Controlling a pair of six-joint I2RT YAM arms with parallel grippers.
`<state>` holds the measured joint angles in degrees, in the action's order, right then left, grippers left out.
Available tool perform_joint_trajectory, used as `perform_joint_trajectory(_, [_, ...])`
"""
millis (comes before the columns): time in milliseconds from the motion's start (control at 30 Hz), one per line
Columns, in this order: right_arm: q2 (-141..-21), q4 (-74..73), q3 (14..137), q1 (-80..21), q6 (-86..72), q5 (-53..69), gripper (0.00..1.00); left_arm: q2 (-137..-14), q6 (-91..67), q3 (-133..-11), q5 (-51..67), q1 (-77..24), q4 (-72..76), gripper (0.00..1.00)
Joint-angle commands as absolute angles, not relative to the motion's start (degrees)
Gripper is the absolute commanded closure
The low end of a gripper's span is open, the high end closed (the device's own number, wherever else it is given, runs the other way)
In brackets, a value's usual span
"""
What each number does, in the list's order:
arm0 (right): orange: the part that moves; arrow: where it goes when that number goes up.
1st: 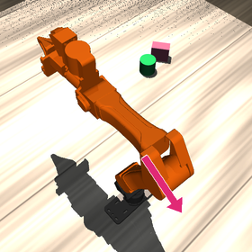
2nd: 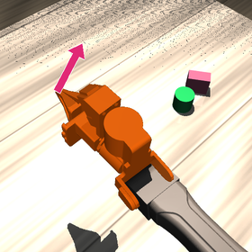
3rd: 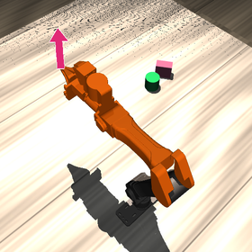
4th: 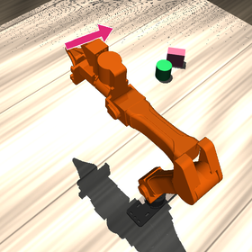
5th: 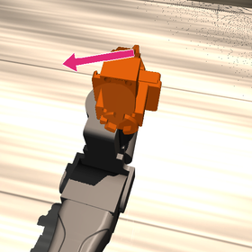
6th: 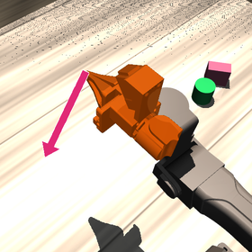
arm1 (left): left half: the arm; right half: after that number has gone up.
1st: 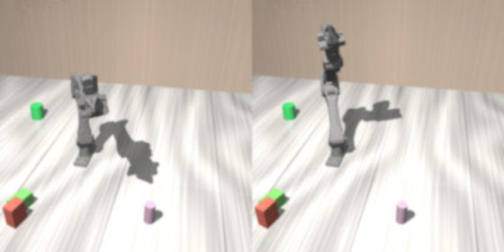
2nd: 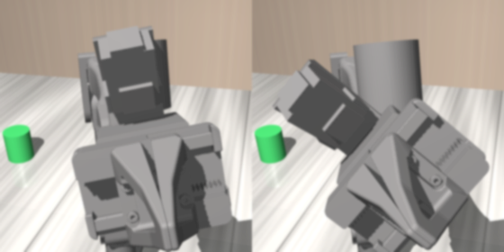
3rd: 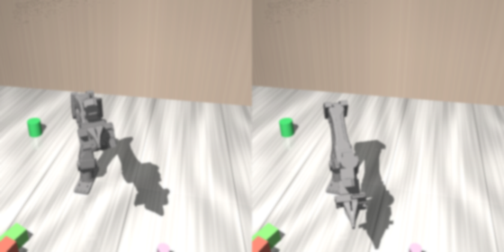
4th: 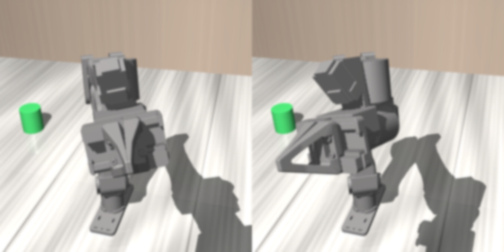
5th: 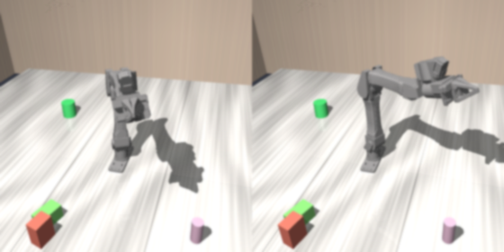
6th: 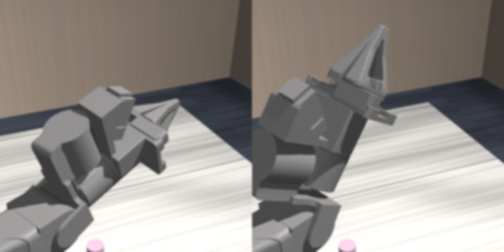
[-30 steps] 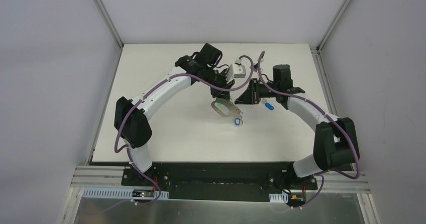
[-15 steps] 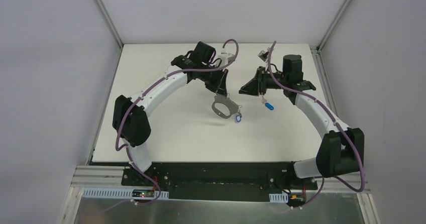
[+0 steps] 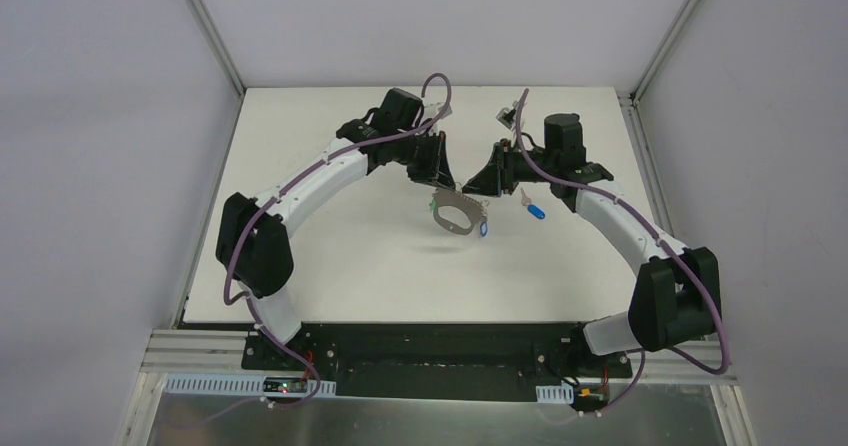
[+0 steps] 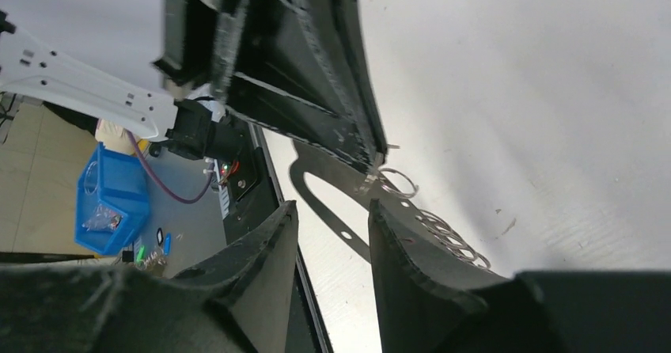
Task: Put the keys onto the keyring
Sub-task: Adjust the keyring.
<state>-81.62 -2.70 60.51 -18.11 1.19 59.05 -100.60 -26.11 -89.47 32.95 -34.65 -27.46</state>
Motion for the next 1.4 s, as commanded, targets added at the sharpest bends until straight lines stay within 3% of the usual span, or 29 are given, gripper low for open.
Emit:
perform_joint_trajectory(0, [-82.1,-0.2,59.6,-18.6,-0.5,55.0,0.59,-96.5,-31.4,-89.2,32.8,-34.5,-24.0,1.0])
perform_joint_trajectory(333, [-83.4,3.3,59.6,-19.0,-4.6,55.2,0.6,-95.6,-32.2,-88.3,32.2,-34.5,-23.5,1.0])
perform_joint_trajectory(600, [-84.7,4.4,60.5,-19.6,-6.3,55.9,0.7,-95.7,-32.8,-88.0,32.2,-34.5,-23.1,1.0])
perform_joint_trajectory(1000, [-85.5,6.7,60.0,-19.9,-9.0,57.0,0.74,-96.2,-33.0,-88.0,32.1,-34.5,-22.9,1.0])
perform_joint_trajectory(1100, [-85.9,7.5,60.2,-19.9,-9.9,57.7,0.8,-96.4,-33.2,-88.0,32.2,-34.5,-22.7,1.0])
perform_joint_trajectory(1267, [-86.2,7.6,60.3,-19.9,-10.0,57.5,0.98,-96.4,-33.2,-87.9,32.3,-34.5,-22.6,1.0])
perform_joint_trajectory(1367, [-85.9,7.3,60.3,-19.8,-9.5,56.8,1.0,-96.0,-33.0,-87.5,32.4,-34.3,-22.3,1.0])
